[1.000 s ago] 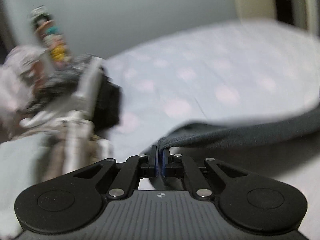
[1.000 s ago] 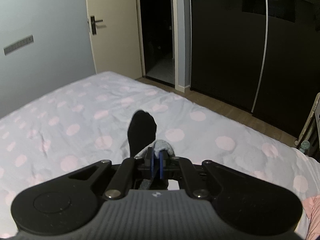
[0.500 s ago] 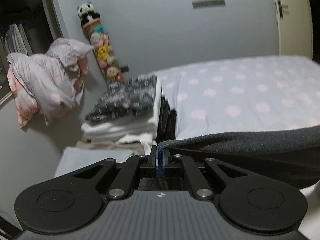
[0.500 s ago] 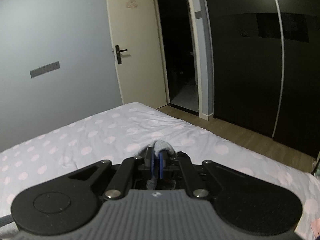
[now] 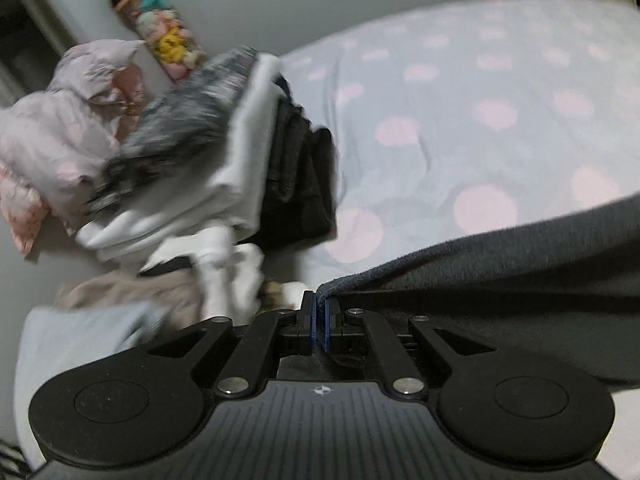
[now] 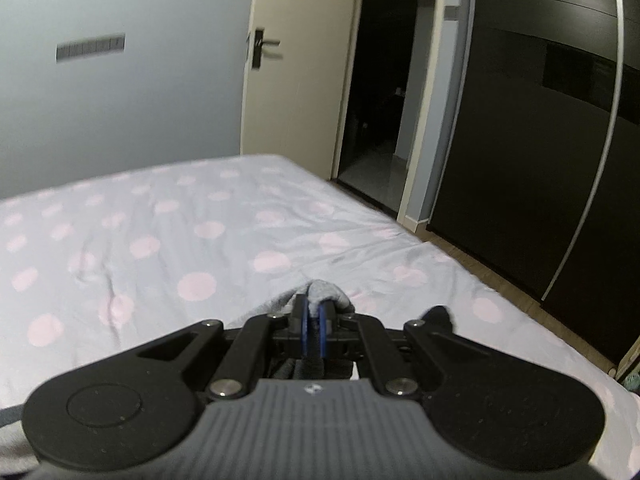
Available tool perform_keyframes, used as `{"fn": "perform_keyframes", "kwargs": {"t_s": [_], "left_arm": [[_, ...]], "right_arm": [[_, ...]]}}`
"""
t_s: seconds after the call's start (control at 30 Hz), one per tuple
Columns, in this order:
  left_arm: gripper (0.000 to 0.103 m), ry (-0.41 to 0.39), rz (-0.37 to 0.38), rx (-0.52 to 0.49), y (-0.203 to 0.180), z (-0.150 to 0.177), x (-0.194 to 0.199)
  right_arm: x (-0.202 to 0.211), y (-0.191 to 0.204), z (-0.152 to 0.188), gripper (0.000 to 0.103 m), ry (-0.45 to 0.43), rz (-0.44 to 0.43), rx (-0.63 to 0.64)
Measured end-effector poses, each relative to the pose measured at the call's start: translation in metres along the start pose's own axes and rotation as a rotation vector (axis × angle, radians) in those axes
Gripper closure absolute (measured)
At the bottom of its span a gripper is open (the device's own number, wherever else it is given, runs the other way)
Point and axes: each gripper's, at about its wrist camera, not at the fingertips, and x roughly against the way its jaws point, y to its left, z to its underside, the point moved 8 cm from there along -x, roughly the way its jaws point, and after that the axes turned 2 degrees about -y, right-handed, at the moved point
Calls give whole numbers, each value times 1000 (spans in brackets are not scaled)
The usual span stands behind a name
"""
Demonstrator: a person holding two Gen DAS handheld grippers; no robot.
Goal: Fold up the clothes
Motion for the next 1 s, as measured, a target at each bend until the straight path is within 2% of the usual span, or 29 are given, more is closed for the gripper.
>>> {"fn": "perform_keyframes", "kwargs": {"t_s": [0.2,0.3,0.33,0.4,0.43,0.5,0.57,0.67,0.7,0.73,0.8,0.9,0.97,1.0], "left_arm": [[98,54,-14,-24,-24,-31,-77],[97,105,7,-5,-36,-36,-112],[95,118,18,10,-39,-36,-121],[82,120,9,23,-41,-37,-132],[81,107,-7,26,-40,-37,-133],[74,65,-16,35,-35,-39,-127],[66,26,-15,48,-29,-41,-119],[61,-39,11,92,-18,-46,-95],[56,-58,29,92,-20,-48,-85],[55,-80,46,85,-23,-51,-73],[55,-109,88,65,-33,-56,-53],[57,-119,206,20,-64,-56,-26],[58,-125,273,-12,-88,-54,-10],[58,-128,301,-30,-101,-53,-2]], "right_arm": [[-88,55,21,97,57,49,62],[-121,72,37,97,99,69,74],[-131,77,42,97,113,74,78],[-147,84,53,96,140,85,82],[-153,86,57,96,156,83,79],[-159,86,62,96,180,76,66],[-159,85,62,92,191,61,45],[-147,81,55,90,185,43,19],[-140,81,52,80,181,25,7],[-134,83,49,64,178,1,5],[-120,89,42,46,171,-54,12],[-103,97,35,45,169,-84,18],[-96,100,32,42,187,-110,5],[-96,101,31,36,201,-108,5]]}}
